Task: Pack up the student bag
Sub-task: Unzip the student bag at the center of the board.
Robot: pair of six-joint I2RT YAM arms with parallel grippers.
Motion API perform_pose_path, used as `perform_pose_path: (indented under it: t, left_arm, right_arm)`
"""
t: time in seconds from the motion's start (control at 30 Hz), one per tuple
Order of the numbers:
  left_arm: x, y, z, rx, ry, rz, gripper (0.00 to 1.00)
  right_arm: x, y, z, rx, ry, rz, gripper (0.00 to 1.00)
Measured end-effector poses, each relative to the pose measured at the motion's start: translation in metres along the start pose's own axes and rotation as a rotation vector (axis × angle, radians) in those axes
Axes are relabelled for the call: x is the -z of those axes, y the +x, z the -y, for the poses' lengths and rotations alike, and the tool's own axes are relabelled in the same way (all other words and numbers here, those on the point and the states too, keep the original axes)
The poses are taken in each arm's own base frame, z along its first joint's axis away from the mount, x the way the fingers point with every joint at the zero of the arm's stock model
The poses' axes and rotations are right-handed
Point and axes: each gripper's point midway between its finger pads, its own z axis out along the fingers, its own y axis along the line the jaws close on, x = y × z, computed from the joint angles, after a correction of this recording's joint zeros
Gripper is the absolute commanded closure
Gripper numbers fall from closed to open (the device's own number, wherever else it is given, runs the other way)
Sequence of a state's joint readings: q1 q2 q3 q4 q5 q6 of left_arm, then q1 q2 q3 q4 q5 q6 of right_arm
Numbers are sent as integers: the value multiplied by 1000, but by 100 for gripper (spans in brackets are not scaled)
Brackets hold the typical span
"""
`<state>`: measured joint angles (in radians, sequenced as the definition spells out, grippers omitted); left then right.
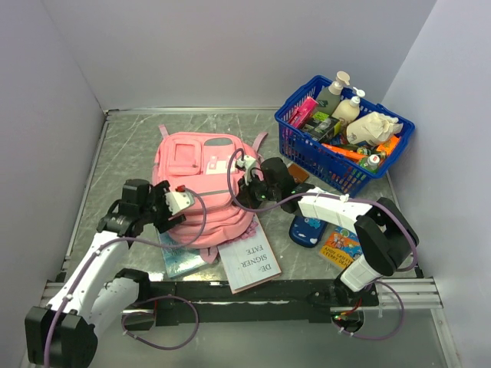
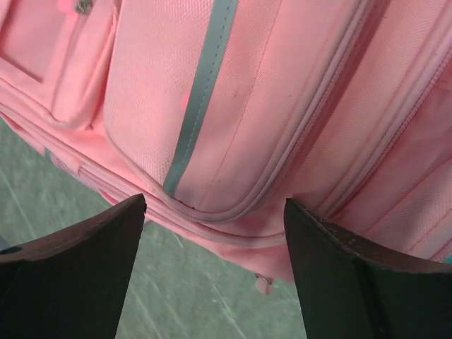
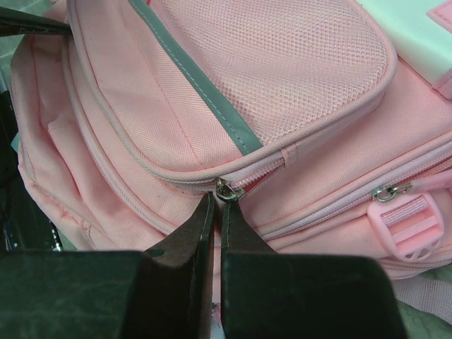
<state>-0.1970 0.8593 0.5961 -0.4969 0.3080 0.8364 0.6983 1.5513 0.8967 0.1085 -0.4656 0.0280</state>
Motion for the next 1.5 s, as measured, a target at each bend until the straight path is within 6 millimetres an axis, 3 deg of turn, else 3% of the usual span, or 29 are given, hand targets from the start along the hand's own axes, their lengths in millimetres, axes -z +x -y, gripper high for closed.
perform_pose_path:
  t: [0.23, 0.37, 0.5, 0.53, 0.57, 0.6, 0.8, 0.97, 1.1, 1.27, 1.5]
  left_arm:
    - [-6, -13, -8, -161, -18, 88, 16]
    - [-13, -17, -10, -210, -21, 121, 23]
    - [-20, -13, -2, -244, 28, 121, 53]
    - [-21, -12, 0, -252, 41, 120, 65]
    - [-22, -11, 2, -258, 53, 120, 90]
    - [-22, -10, 5, -261, 63, 121, 98]
    - [-24, -9, 8, -241, 92, 112, 99]
    - [-18, -19, 8, -126, 112, 115, 99]
    - [-16, -22, 12, -1, 121, 113, 99]
    - [-13, -19, 16, 122, 112, 88, 99]
    - [-11, -16, 19, 187, 102, 60, 99]
  right_arm:
    - [1, 1, 0, -4, 1, -9, 100]
    - [1, 1, -1, -7, -2, -13, 100]
    - [1, 1, -1, -8, -5, -16, 100]
    - [1, 2, -1, -8, -5, -16, 100]
    - [1, 1, -1, -8, -5, -16, 100]
    - [1, 1, -1, -8, -5, -16, 100]
    - [3, -1, -1, -14, 1, -27, 100]
    - [13, -9, -3, -8, 35, -11, 100]
    - [22, -14, -15, 18, 72, -7, 100]
    - [23, -4, -26, 14, 118, -43, 100]
    - [23, 10, -33, -21, 172, -90, 92]
